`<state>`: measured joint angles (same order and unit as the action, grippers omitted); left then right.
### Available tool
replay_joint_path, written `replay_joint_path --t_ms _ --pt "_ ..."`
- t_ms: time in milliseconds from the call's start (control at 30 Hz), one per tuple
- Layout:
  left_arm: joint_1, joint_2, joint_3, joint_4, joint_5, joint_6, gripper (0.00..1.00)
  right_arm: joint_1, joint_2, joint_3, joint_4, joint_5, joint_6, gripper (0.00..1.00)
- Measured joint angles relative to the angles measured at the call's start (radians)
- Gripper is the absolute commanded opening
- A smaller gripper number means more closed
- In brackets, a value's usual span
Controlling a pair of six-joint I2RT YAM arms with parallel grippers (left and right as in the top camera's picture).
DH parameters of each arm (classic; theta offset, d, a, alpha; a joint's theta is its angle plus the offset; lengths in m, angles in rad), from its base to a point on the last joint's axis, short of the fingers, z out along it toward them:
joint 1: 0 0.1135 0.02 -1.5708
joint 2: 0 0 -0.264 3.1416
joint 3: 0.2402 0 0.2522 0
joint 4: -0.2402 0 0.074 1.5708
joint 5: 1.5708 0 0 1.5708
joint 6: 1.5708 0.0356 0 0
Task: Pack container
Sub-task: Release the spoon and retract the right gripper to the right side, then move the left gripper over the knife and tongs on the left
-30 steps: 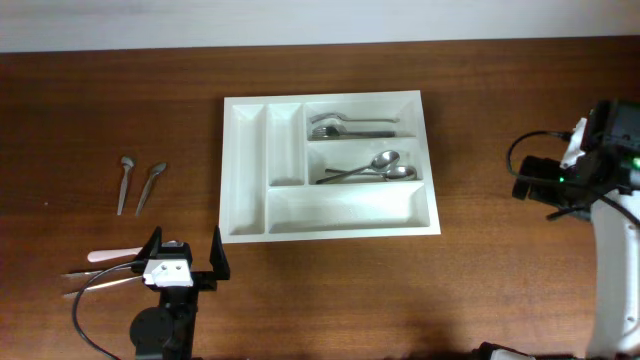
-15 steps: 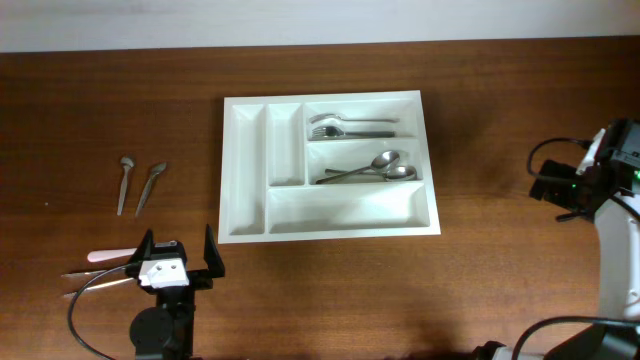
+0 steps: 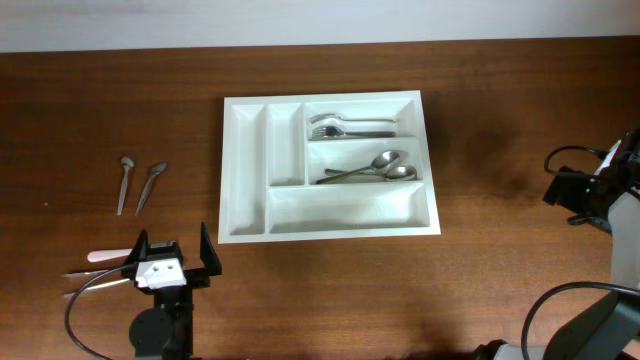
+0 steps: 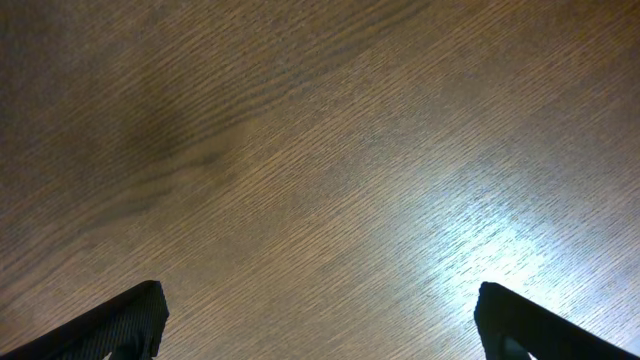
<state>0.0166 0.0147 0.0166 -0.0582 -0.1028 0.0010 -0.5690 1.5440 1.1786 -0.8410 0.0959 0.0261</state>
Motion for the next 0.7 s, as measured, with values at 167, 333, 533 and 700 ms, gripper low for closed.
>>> replay_joint_path --t_ms 167,333,533,700 --pt "0.0 0.0 -0.001 0.062 0.012 0.0 0.99 0.0 0.0 0.0 0.0 -0.001 0.0 0.99" --pt "0.0 0.001 0.005 0.047 0.079 -0.041 0.99 0.0 0.0 0.0 0.0 -0.003 0.0 0.99" --pt "0.0 0.097 0.185 -0.235 0.076 -0.123 0.99 0.0 0.0 0.0 0.0 -0.003 0.0 0.99" --pt "0.0 0.274 0.472 -0.404 0.051 -0.167 0.99 0.0 0.0 -0.001 0.0 -0.004 0.0 0.99"
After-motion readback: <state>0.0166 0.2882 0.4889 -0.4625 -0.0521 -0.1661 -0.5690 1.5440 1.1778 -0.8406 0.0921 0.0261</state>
